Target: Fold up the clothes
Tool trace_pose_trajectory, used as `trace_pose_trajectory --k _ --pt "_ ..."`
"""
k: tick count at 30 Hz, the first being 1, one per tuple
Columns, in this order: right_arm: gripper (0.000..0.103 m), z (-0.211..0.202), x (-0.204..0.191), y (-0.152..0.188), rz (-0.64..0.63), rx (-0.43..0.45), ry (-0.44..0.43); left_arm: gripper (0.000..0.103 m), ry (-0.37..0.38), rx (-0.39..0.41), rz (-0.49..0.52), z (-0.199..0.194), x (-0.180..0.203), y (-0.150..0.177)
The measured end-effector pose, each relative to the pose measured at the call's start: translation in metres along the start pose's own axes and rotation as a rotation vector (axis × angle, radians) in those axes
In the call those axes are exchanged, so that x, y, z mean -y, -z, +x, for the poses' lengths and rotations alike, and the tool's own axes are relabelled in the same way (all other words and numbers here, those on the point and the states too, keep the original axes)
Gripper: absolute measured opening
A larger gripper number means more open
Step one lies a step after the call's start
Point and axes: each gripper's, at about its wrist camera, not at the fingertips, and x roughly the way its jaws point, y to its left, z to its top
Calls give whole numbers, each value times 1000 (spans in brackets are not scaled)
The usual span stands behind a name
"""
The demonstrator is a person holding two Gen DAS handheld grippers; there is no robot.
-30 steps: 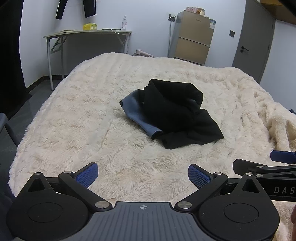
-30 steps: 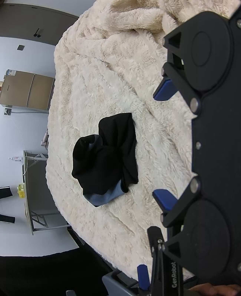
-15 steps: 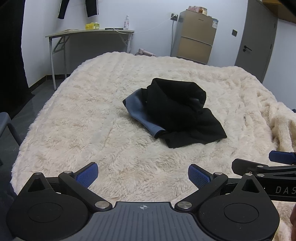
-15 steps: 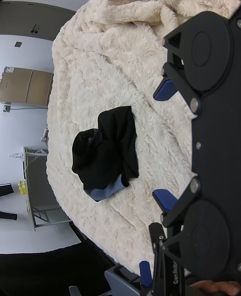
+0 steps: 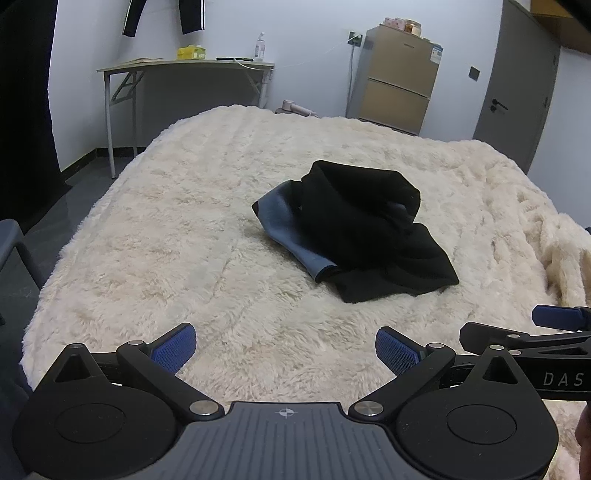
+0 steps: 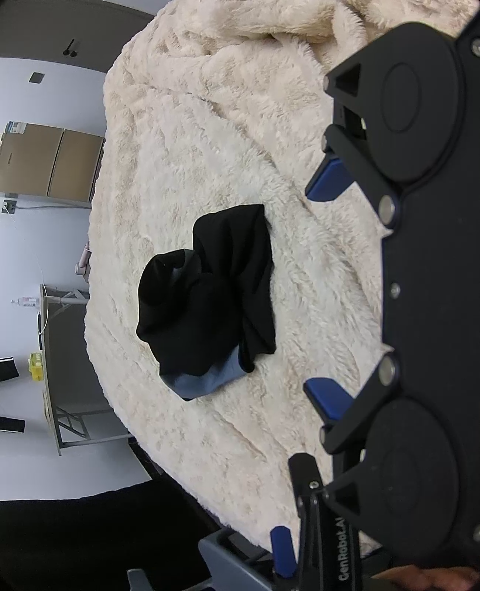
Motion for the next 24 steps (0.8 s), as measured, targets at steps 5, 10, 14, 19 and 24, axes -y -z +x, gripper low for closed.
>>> trace_pose_trajectory --k 5,10,14,19,24 --pt "103 2 -2 -1 -3 -5 11 103 9 2 -12 -2 -3 1" --pt "103 3 -5 -1 -30 -7 32 103 15 4 -7 -3 -2 0" --pt "103 6 -2 -1 -10 -30 13 103 13 5 -9 -3 -3 0" --pt "103 2 0 -2 -5 -19 -7 103 8 3 -10 -2 -3 0" --pt "103 2 -2 -1 -10 -18 -23 103 -3 -5 -13 -1 -4 0"
